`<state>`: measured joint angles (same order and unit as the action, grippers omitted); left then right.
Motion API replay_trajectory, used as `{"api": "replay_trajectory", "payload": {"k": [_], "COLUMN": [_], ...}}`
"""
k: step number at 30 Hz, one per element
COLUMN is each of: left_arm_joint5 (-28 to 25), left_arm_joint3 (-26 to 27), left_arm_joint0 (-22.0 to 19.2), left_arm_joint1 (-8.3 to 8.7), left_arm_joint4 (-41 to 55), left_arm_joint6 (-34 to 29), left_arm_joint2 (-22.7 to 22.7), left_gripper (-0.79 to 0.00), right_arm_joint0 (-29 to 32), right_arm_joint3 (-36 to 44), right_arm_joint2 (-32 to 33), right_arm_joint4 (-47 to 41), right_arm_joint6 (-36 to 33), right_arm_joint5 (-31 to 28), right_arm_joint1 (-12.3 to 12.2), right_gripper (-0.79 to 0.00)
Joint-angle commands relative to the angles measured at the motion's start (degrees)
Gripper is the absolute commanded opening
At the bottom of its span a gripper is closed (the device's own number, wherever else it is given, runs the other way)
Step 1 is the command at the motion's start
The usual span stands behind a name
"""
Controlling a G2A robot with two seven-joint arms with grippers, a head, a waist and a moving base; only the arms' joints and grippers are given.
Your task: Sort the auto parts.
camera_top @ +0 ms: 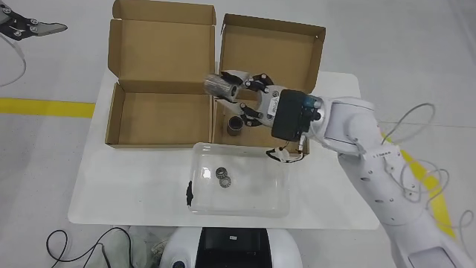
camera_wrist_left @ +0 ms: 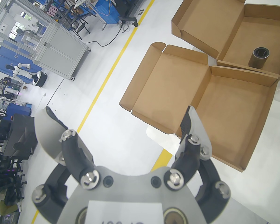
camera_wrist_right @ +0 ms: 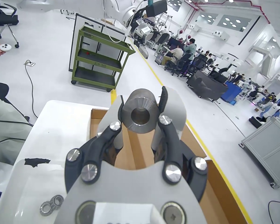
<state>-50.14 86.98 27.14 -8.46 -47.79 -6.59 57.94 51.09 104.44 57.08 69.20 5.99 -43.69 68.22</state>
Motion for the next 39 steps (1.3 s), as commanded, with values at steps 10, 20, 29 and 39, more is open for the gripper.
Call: {"api": "replay_trajectory", "payload": {"k": [10,20,29,39], "left_arm_joint5": [0.0,0.0,0.0,0.0], "left_arm_joint3": [0.0,0.0,0.0,0.0], "left_arm_joint0": [0.0,0.0,0.0,0.0], "left_arm_joint1": [0.0,0.0,0.0,0.0], "left_arm_joint4": [0.0,0.0,0.0,0.0], "left_arm_joint6": [0.0,0.0,0.0,0.0], "left_arm_joint2": [0.0,0.0,0.0,0.0], "left_gripper": [0.0,0.0,0.0,0.0], "right_arm_joint0": [2.81,7.57,10.2,12.08], "right_arm_joint3": [0.58,0.59,-0.63,-4.11], "right_arm_joint2": [1.52,2.71,4.52,5.38], "right_arm_joint4": [0.04,-0.03,-0.07,-0.26], "right_arm_joint6": [-2.2,-7.02,-9.67,-12.06], "right_arm_joint5": [-0.06,0.07,0.49,1.55], "right_arm_joint1": [-0.35,-1.01,-1.55,-1.87], "right_gripper": [-0.785,-0.785,-0.785,-0.785]}}
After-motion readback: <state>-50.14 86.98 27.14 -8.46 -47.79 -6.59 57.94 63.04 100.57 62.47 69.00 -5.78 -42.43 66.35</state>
